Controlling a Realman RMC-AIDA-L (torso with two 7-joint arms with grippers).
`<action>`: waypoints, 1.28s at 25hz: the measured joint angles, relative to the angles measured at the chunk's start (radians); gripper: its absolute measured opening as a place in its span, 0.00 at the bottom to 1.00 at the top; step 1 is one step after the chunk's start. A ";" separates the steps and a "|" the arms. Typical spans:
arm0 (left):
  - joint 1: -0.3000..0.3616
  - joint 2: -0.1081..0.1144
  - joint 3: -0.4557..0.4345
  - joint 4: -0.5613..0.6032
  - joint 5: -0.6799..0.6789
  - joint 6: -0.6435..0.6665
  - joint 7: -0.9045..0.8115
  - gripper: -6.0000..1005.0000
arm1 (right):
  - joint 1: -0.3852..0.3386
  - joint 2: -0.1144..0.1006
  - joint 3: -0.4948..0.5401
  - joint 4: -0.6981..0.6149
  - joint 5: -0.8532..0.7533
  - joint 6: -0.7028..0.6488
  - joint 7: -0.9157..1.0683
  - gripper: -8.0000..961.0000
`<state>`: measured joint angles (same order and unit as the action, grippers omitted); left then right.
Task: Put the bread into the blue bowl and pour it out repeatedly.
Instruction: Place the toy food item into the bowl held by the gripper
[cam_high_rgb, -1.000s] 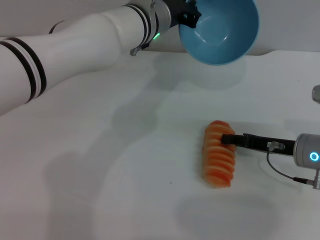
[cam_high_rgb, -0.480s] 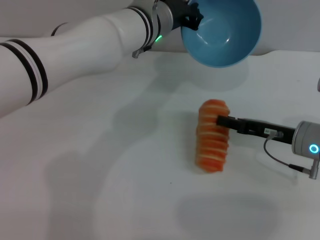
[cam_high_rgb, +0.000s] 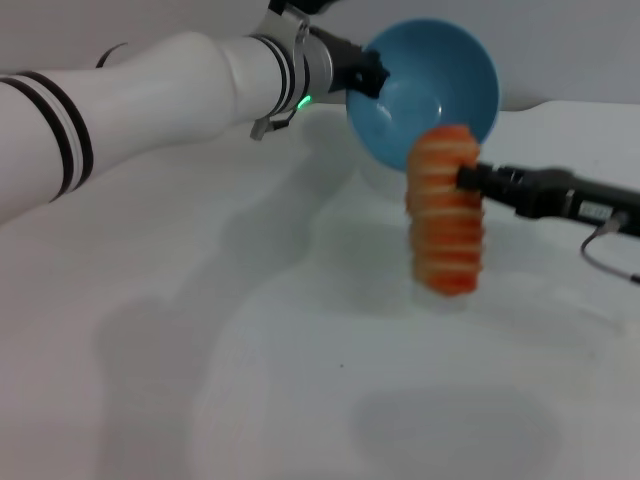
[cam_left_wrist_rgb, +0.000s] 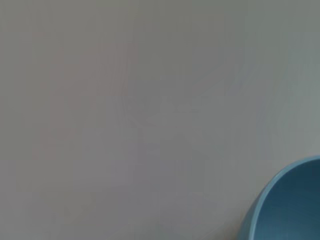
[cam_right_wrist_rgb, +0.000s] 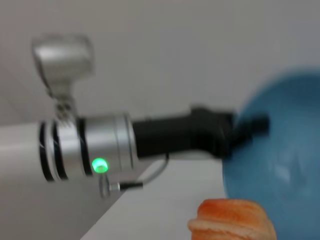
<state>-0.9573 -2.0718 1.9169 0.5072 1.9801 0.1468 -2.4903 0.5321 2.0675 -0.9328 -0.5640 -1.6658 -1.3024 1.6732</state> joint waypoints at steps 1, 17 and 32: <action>-0.001 0.000 0.000 -0.001 0.002 0.018 0.000 0.00 | -0.006 -0.001 0.008 -0.030 -0.001 -0.004 0.000 0.25; -0.021 -0.006 0.082 0.044 -0.001 0.293 -0.176 0.00 | -0.027 -0.010 0.184 -0.128 -0.013 0.005 -0.038 0.13; -0.001 -0.007 0.157 0.091 -0.001 0.280 -0.231 0.00 | 0.023 -0.003 0.154 0.077 -0.019 0.085 -0.077 0.12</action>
<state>-0.9585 -2.0785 2.0738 0.5986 1.9788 0.4265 -2.7212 0.5551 2.0642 -0.7792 -0.4865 -1.6853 -1.2178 1.5966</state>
